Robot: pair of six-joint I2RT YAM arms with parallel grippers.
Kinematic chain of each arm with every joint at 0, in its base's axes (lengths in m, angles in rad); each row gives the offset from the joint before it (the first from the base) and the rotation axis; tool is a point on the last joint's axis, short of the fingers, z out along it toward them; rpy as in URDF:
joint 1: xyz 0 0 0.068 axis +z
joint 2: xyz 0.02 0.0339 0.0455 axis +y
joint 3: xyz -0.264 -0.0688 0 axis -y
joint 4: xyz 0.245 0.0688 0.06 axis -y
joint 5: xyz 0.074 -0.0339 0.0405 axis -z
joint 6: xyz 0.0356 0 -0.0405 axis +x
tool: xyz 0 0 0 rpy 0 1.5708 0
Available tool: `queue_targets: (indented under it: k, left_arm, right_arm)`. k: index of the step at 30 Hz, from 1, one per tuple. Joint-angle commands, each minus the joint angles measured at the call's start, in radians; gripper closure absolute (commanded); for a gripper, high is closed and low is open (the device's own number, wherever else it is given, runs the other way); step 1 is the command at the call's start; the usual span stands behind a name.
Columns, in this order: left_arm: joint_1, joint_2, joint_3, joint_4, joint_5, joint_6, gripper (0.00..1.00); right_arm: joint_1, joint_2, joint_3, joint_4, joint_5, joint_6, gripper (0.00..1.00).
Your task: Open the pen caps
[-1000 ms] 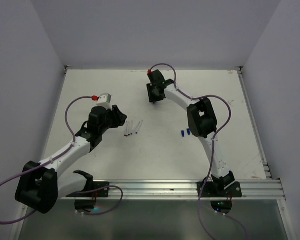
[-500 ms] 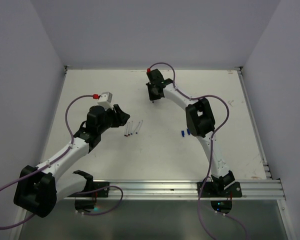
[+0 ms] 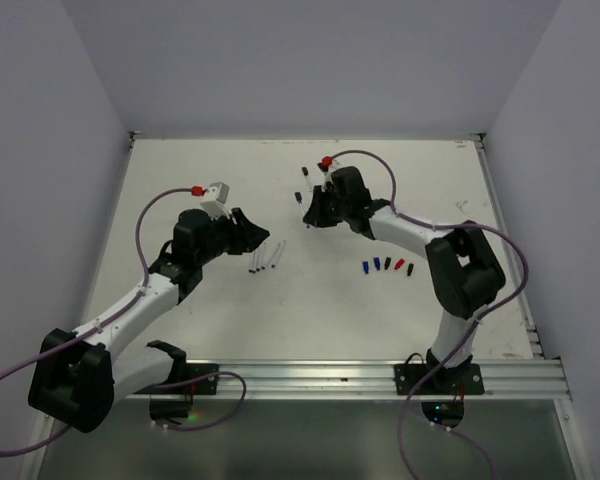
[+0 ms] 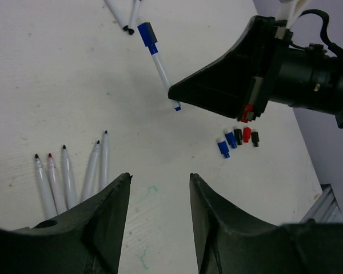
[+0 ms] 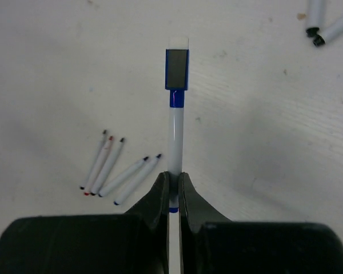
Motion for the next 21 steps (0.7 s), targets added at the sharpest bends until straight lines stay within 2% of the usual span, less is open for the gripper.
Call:
queue_targets:
  k: [1, 6, 10, 21]
  left_arm:
    - [0.008, 0.01, 0.029, 0.129, 0.13, -0.109, 0.52]
    - [0.008, 0.019, -0.03, 0.31, 0.213, -0.207, 0.52]
    - [0.008, 0.036, -0.061, 0.417, 0.251, -0.285, 0.53]
    - [0.007, 0.044, -0.08, 0.457, 0.225, -0.31, 0.53]
  right_arm:
    - [0.005, -0.157, -0.139, 0.346, -0.198, 0.074, 1.0]
    - [0.007, -0.243, -0.302, 0.555, -0.338, 0.148, 1.0]
    - [0.016, -0.3, -0.339, 0.59, -0.373, 0.186, 1.0]
    - [0.051, -0.386, -0.426, 0.708, -0.424, 0.278, 1.0]
